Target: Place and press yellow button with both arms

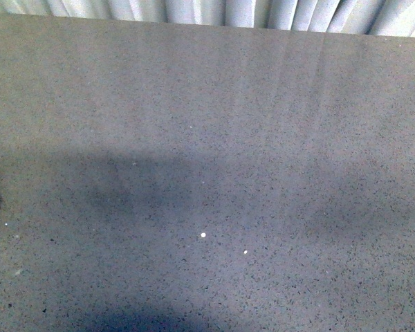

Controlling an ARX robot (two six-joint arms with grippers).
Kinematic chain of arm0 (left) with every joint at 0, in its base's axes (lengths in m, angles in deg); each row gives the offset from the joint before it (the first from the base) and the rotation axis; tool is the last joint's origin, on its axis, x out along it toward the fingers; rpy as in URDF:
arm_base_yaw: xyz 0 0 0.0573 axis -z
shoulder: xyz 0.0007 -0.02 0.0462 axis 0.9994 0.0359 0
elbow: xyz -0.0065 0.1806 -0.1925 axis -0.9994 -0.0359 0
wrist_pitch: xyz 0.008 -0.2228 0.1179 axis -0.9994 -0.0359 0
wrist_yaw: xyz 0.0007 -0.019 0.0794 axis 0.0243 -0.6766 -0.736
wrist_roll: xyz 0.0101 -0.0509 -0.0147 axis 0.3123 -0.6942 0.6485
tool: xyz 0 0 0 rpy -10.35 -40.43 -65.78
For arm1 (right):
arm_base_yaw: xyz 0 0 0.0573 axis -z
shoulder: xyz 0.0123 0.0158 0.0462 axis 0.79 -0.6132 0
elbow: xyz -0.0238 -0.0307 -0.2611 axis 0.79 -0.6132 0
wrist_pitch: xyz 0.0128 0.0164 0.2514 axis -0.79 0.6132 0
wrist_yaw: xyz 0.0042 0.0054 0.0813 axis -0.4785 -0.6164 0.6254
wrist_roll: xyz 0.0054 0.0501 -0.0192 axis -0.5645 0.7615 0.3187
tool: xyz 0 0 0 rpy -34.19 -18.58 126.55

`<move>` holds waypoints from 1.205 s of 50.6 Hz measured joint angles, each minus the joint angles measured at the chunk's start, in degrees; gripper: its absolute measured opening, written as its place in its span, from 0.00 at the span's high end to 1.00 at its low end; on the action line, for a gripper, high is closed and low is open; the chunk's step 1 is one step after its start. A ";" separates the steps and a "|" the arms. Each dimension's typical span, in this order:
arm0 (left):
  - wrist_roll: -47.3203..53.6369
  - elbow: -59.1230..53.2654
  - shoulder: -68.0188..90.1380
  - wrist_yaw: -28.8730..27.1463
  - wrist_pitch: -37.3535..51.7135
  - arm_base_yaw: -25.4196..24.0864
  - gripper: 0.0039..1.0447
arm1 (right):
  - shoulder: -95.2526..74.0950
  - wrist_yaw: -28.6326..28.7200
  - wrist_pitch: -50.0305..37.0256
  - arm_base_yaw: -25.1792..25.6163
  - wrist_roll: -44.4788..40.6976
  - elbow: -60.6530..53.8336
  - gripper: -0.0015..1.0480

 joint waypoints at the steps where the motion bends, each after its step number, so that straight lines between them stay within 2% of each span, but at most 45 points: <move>1: 0.11 0.26 1.03 0.02 0.46 -0.28 0.09 | 0.00 0.00 0.00 0.00 0.00 0.00 0.09; 27: -2.75 4.85 13.57 0.77 4.48 -7.96 0.09 | 0.00 0.00 0.00 0.00 0.00 0.00 0.09; 61: -2.32 4.85 20.85 1.49 7.87 -8.96 0.09 | 0.00 0.00 0.00 0.00 0.00 0.00 0.09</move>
